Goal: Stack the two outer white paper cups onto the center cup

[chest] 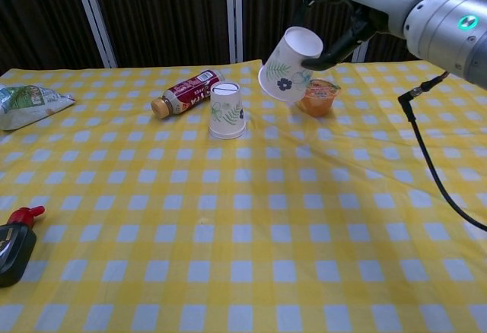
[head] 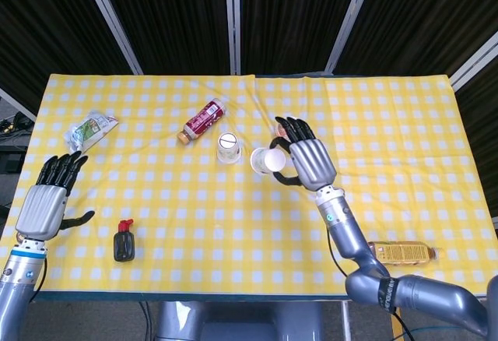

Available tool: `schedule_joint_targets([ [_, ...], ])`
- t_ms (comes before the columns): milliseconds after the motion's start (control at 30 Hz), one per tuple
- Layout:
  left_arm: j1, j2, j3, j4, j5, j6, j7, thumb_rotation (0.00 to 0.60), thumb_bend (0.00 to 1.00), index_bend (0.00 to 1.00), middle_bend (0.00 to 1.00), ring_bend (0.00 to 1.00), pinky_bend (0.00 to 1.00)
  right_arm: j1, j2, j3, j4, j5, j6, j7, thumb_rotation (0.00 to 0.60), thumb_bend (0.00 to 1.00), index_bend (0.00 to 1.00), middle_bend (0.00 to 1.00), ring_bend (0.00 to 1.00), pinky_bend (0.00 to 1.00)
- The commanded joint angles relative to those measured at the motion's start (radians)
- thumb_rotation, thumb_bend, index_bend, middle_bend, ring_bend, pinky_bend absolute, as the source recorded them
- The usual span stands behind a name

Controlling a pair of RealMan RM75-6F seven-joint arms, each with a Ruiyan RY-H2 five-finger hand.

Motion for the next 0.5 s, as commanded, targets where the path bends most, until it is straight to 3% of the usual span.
schedule_joint_targets([
  [33,-0.002,-0.001,0.001,0.001,0.0,-0.007,0.0,0.6,0.0,0.0,0.0,0.0,0.0,0.042,-0.064,0.029,0.069,0.021,-0.013,0.027,0.6,0.18,0.47,0.07,0.0,0.08],
  [500,0.001,0.012,-0.008,0.005,-0.006,-0.018,-0.035,0.6,0.0,0.0,0.0,0.0,0.0,0.186,-0.271,0.069,0.407,0.013,-0.031,0.094,0.6,0.18,0.47,0.07,0.0,0.08],
])
